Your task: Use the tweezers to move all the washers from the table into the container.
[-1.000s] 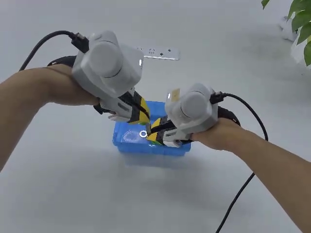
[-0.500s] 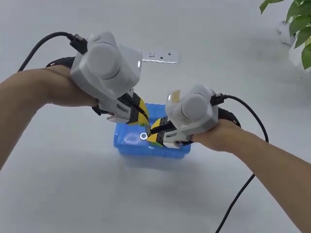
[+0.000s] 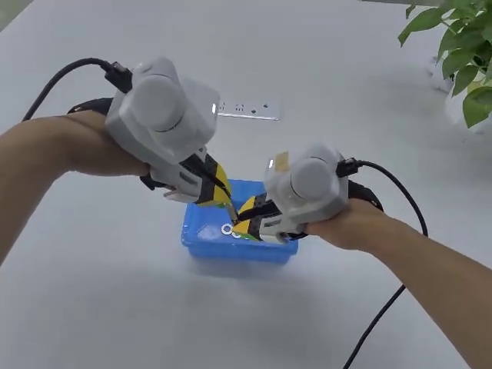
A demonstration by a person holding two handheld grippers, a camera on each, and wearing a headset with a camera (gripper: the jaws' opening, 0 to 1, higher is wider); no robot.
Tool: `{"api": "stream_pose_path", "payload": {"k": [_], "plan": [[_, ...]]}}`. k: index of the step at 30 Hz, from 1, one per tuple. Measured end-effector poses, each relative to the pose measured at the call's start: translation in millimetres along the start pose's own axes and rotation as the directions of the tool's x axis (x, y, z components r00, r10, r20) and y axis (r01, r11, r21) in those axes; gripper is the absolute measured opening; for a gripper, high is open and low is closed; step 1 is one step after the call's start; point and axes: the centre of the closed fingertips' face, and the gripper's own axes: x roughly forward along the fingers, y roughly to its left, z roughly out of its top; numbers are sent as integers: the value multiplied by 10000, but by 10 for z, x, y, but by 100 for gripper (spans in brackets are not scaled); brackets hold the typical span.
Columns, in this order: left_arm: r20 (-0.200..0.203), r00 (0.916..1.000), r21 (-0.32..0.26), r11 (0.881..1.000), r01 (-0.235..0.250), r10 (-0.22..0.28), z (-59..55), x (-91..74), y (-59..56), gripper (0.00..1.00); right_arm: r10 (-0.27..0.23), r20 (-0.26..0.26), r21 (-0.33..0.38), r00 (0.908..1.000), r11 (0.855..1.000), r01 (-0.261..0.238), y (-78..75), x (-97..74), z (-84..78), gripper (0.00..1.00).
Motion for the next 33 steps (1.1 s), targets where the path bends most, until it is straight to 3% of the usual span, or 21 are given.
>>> {"api": "stream_pose_path", "payload": {"k": [19,33], "plan": [[105,9998,47,9998,-174,174,128,-256,-200,6,-165,497,-367,9986,9992,183,198,-240,267,11],[-2,9999,27,9999,-133,133,87,-299,-413,6,-152,31,-1041,9999,9945,154,413,-350,239,7]]}}
